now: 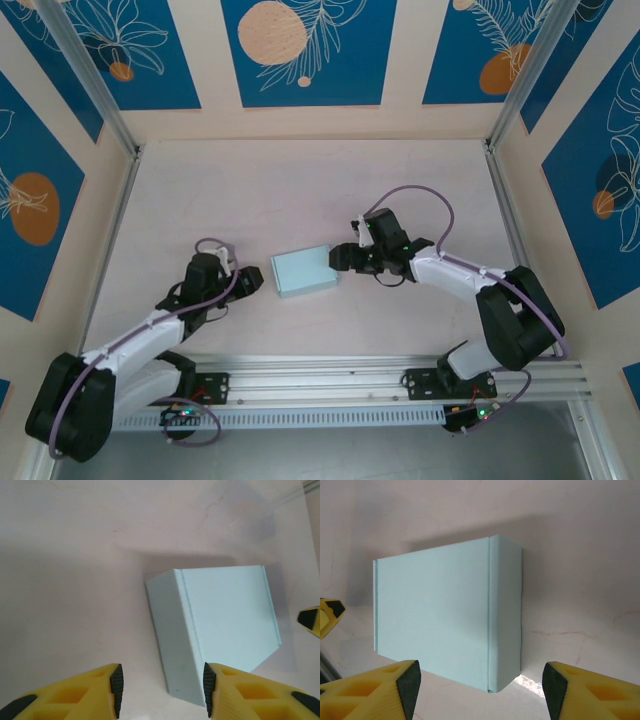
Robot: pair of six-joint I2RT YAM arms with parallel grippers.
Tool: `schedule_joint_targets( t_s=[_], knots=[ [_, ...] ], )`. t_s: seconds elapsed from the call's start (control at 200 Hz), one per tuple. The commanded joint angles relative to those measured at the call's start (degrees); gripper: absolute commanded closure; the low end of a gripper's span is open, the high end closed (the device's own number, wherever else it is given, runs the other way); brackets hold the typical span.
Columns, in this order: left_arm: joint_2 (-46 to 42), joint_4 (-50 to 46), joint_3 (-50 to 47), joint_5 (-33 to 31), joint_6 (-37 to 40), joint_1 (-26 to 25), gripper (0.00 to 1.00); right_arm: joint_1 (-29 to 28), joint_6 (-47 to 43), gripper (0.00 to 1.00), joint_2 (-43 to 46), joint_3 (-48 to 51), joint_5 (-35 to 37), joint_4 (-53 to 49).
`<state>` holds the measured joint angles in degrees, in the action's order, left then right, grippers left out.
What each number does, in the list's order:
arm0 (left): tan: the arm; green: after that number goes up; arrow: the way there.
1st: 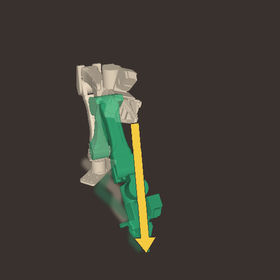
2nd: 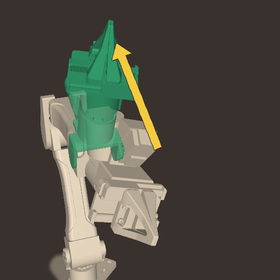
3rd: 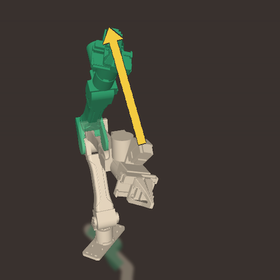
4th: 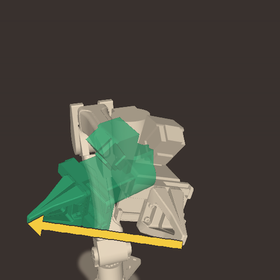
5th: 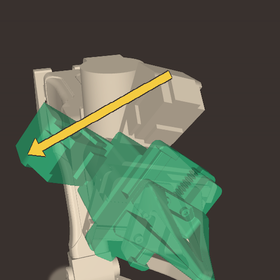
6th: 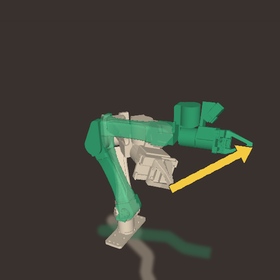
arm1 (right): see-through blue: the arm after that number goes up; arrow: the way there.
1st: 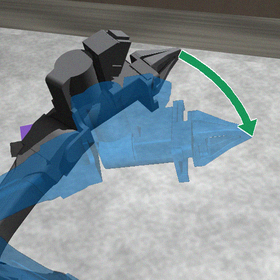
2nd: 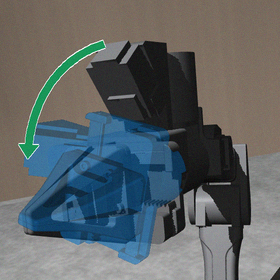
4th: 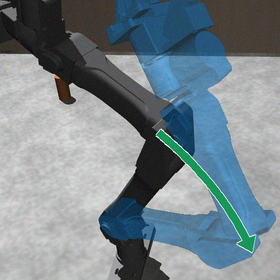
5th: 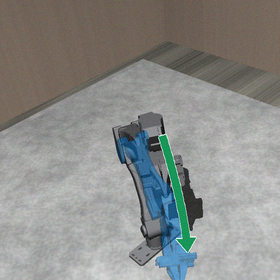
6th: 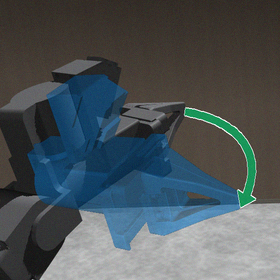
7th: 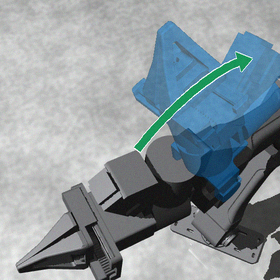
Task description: Fold the paper box
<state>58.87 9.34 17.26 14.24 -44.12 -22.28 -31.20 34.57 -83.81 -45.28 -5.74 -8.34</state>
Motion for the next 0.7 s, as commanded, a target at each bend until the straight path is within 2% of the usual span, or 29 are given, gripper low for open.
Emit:
schedule_joint_targets(
  t_s=[0.0, 0.115, 0.27, 0.42, 0.695],
  knots=[
    [5.3, 8.1, 2.4, 6.7, -4.0, -0.4, 0.54, -0.8, 3.4, 0.33, -2.4, -2.6, 1.4, -3.2],
    [12.4, 11.7, 5.1, 9.0, -3.9, -1.5, 0.56, -1.5, 5.2, 0.35, -6.7, -4.7, 1.7, -3.3],
    [22.6, 18.6, 7.3, 11.2, -5.4, -2.2, 0.68, -1.8, 5.6, 0.39, -11.1, -6.2, 0.8, -0.7],
    [29.2, 20.1, 11.6, 10.4, -4.0, -2.2, 0.73, -0.3, 5.5, 0.54, -15.4, -8.8, -1.6, 2.0],
    [45.8, 24.2, 25.2, 10.4, -1.0, 0.8, 0.77, 3.7, 3.9, 0.56, -23.3, -18.8, -3.2, 2.1]
  ],
)
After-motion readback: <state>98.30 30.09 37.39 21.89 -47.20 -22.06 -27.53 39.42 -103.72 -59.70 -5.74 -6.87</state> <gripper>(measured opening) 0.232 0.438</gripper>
